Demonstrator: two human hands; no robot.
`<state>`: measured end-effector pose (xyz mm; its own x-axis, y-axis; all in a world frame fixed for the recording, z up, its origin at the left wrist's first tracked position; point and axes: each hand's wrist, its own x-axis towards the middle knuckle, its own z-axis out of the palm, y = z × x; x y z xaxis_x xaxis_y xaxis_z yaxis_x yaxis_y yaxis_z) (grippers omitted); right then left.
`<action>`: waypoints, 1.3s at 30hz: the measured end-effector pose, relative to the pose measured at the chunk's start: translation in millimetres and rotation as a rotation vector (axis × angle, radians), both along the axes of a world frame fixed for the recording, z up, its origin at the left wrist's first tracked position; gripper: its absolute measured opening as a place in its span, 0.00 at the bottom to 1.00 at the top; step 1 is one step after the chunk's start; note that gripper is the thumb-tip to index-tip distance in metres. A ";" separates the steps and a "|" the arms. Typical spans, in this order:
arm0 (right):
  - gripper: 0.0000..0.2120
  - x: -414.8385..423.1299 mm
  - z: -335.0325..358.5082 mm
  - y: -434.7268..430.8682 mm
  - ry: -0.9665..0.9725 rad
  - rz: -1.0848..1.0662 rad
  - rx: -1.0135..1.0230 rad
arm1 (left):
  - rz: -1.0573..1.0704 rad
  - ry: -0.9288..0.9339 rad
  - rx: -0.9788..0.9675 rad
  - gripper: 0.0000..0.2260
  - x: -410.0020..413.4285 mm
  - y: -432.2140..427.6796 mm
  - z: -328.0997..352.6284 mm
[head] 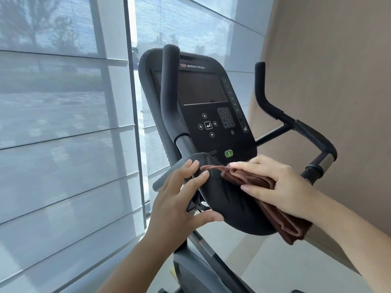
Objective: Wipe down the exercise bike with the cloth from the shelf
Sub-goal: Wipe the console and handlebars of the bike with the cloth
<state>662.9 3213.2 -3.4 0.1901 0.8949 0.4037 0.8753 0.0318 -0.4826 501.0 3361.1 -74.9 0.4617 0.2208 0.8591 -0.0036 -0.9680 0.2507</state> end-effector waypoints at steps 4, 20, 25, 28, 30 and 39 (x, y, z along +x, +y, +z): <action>0.19 4.8 6.9 -6.3 0.031 -0.023 0.002 | 0.004 -0.017 -0.008 0.30 3.1 1.4 -2.4; 0.21 2.1 1.6 -8.5 0.046 -0.050 -0.020 | -0.046 -0.094 -0.025 0.31 9.7 4.7 -9.1; 0.20 -19.6 20.8 32.8 -0.008 -0.148 0.210 | -0.114 -0.110 -0.049 0.29 6.8 5.6 -6.1; 0.22 -38.8 19.0 54.9 -0.064 -0.067 0.079 | -0.177 -0.088 -0.083 0.30 -3.6 15.7 0.8; 0.22 -38.5 16.4 46.9 -0.068 -0.040 0.019 | -0.143 -0.039 -0.051 0.33 -10.7 29.2 6.4; 0.24 -41.3 6.5 -7.3 -0.292 -0.092 0.088 | -0.106 0.304 0.204 0.40 3.0 82.6 26.1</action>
